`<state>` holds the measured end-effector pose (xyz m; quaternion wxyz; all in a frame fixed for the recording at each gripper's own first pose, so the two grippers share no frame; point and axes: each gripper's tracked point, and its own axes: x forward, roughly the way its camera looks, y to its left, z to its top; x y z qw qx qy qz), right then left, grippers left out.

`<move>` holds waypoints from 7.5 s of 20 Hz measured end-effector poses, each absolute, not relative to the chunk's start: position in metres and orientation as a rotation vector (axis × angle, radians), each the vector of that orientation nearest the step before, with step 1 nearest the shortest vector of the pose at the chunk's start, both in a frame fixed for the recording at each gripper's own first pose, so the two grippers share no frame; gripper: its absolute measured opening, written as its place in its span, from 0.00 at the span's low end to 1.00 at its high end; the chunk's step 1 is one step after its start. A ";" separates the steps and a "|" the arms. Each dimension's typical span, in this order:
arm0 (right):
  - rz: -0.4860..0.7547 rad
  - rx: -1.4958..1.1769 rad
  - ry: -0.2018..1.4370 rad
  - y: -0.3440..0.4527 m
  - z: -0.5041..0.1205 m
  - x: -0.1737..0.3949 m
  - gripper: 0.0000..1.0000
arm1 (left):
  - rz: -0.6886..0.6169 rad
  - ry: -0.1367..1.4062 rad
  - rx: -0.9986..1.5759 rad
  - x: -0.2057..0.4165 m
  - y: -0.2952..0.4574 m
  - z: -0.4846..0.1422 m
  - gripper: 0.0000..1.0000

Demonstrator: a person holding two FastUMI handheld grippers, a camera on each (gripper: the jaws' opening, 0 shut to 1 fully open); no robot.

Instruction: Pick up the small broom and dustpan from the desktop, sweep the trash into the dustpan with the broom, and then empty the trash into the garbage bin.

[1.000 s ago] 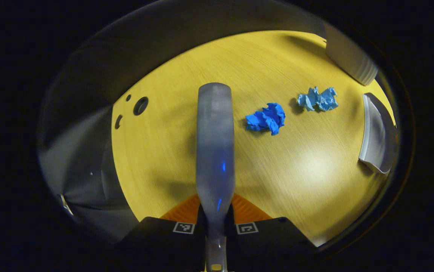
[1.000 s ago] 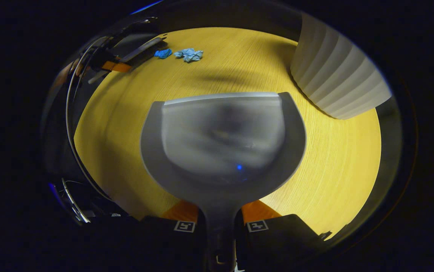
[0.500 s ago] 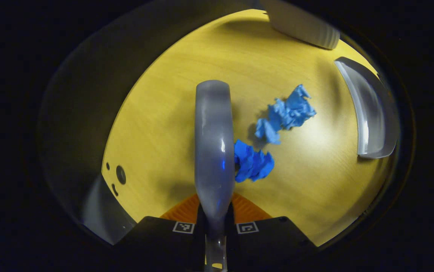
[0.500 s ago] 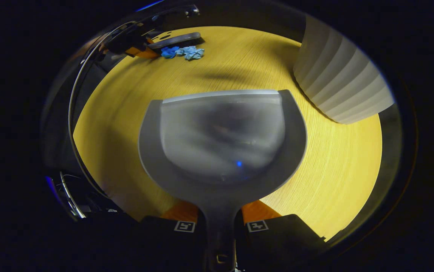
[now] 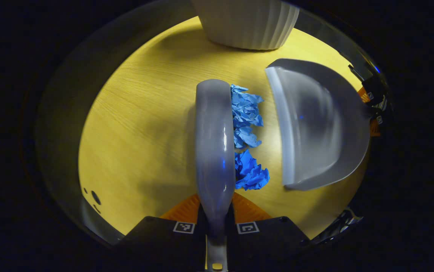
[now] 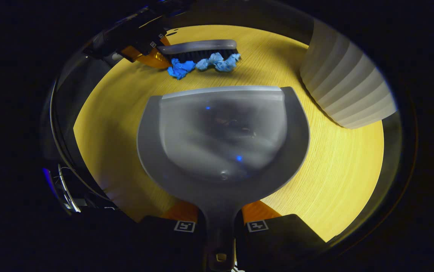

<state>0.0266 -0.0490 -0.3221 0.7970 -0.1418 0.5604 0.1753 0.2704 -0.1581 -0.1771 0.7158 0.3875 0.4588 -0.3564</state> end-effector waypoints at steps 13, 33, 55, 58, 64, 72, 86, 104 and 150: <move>0.478 -0.255 1.133 -0.050 -0.319 0.032 0.34 | -0.931 1.245 0.373 0.143 -0.211 -0.173 0.26; 0.362 -0.191 1.136 -0.041 -0.306 0.021 0.34 | -0.535 0.977 0.127 0.019 -0.060 -0.216 0.26; 0.081 -0.143 0.850 -0.015 -0.347 0.038 0.34 | -0.376 0.879 -0.017 0.017 -0.038 -0.192 0.26; 0.040 -0.205 0.830 -0.021 -0.351 0.042 0.34 | -0.335 0.855 -0.035 0.029 -0.030 -0.171 0.26; -0.077 -0.289 0.782 -0.024 -0.350 0.041 0.34 | -0.264 0.843 -0.112 0.042 -0.020 -0.152 0.26; -0.181 -0.453 0.653 -0.025 -0.342 0.042 0.34 | -0.225 0.870 -0.193 0.048 -0.033 -0.157 0.27; -0.353 -1.074 0.458 -0.036 -0.309 0.038 0.34 | -0.314 0.888 -0.168 0.060 -0.083 -0.162 0.27; -0.421 -1.550 0.277 -0.056 -0.258 0.020 0.34 | -0.320 0.928 -0.174 0.051 -0.085 -0.178 0.27; 0.337 -0.157 0.692 0.048 -0.189 -0.035 0.34 | -0.217 0.779 -0.107 0.012 -0.027 -0.175 0.27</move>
